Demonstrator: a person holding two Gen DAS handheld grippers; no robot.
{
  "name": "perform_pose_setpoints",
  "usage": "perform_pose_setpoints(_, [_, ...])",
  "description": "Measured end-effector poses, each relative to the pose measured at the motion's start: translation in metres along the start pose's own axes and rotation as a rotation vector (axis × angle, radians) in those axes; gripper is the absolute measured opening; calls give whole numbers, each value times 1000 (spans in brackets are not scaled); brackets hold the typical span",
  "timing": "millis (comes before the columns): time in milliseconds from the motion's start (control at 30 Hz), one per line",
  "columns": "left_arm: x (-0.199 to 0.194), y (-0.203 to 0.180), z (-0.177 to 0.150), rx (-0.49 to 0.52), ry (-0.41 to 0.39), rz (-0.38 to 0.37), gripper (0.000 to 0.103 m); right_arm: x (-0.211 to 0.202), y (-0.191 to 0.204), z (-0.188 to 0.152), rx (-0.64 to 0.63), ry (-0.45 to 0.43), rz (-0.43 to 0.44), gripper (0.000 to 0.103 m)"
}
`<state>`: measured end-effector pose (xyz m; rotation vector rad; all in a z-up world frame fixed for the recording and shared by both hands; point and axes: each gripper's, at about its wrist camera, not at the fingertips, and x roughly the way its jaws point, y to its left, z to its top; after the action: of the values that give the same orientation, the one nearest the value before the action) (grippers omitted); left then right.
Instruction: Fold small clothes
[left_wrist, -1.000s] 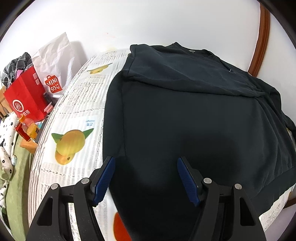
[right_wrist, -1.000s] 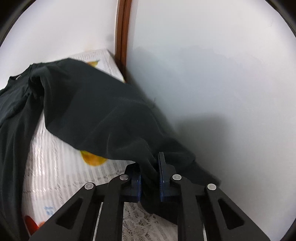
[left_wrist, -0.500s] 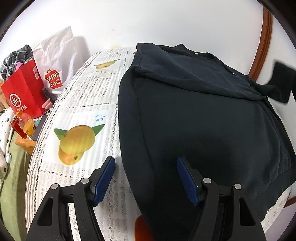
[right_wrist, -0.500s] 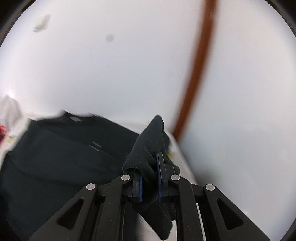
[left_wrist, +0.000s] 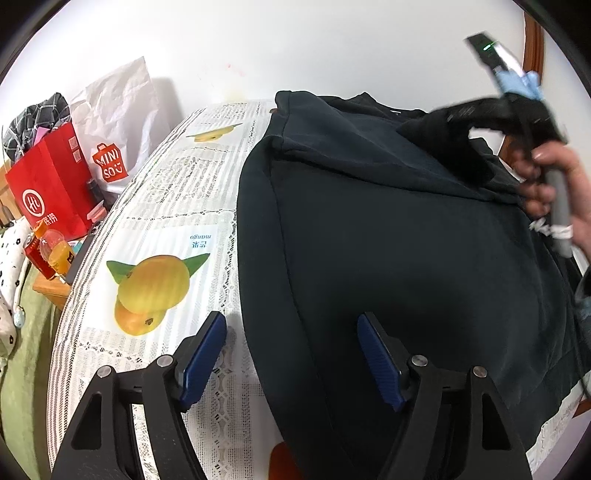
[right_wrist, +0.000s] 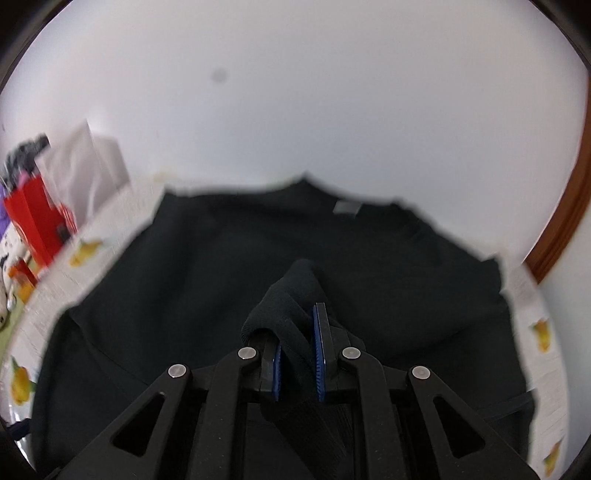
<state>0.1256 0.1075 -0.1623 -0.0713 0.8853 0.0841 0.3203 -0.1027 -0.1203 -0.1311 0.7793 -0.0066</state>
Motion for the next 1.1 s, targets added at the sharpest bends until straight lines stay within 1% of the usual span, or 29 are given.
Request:
perform_pose_setpoints(33, [0, -1, 0, 3, 1, 1, 72, 4, 1, -3, -3, 10, 4, 25])
perform_pose_setpoints(67, [0, -1, 0, 9, 1, 0, 72, 3, -1, -4, -5, 14, 0, 33])
perform_pose_setpoints(100, [0, -1, 0, 10, 1, -1, 72, 0, -3, -7, -13, 20, -8, 51])
perform_pose_setpoints(133, [0, -1, 0, 9, 2, -3, 72, -1, -6, -9, -24, 26, -12, 60])
perform_pose_setpoints(167, [0, -1, 0, 12, 3, -3, 72, -5, -9, -11, -37, 26, -6, 70])
perform_pose_setpoints(233, [-1, -2, 1, 13, 8, -5, 72, -20, -19, -24, -72, 31, 34, 85])
perform_pose_setpoints(267, [-1, -2, 2, 9, 15, -8, 72, -28, -26, -33, -83, 33, 44, 87])
perform_pose_setpoints(300, [-2, -1, 3, 6, 22, -14, 72, -30, -29, -39, -90, 33, 48, 87])
perform_pose_setpoints(367, [-6, -2, 6, 5, 27, -27, 72, -49, -42, -59, -123, 20, 46, 87])
perform_pose_setpoints(400, [-9, -3, 7, 7, 21, -24, 72, -62, -52, -72, -139, -3, 36, 87])
perform_pose_setpoints(467, [-17, -8, 15, 19, 4, -16, 72, -79, -74, -85, -126, -27, 5, 87])
perform_pose_setpoints(567, [-27, -24, 28, 48, -16, -16, 72, -98, -120, -101, -23, -48, -40, 87])
perform_pose_setpoints(667, [-31, -49, 47, 95, -32, -19, 72, -104, -176, -116, 131, -41, -85, 87])
perform_pose_setpoints(700, [-31, -57, 52, 107, -35, -21, 72, -103, -199, -124, 196, -30, -119, 86])
perform_pose_setpoints(733, [-30, -67, 59, 121, -39, -24, 72, -102, -213, -130, 227, -24, -149, 81])
perform_pose_setpoints(767, [-29, -78, 67, 135, -41, -35, 72, -101, -222, -134, 239, -19, -161, 76])
perform_pose_setpoints(800, [-26, -90, 76, 147, -38, -49, 72, -99, -234, -139, 252, -9, -162, 69])
perform_pose_setpoints(833, [-24, -98, 81, 154, -37, -56, 72, -95, -246, -144, 269, 13, -163, 65])
perform_pose_setpoints(867, [-21, -110, 90, 164, -39, -65, 72, -92, -255, -148, 283, 33, -166, 63])
perform_pose_setpoints(900, [-19, -119, 95, 171, -42, -69, 72, -88, -266, -154, 298, 58, -158, 58])
perform_pose_setpoints(967, [-12, -141, 107, 192, -51, -71, 72, -83, -275, -160, 301, 89, -133, 52])
perform_pose_setpoints(1033, [2, -167, 119, 208, -45, -92, 72, -79, -282, -168, 302, 103, -125, 52])
perform_pose_setpoints(1100, [13, -180, 125, 221, -32, -114, 72, -76, -283, -176, 275, 109, -109, 52])
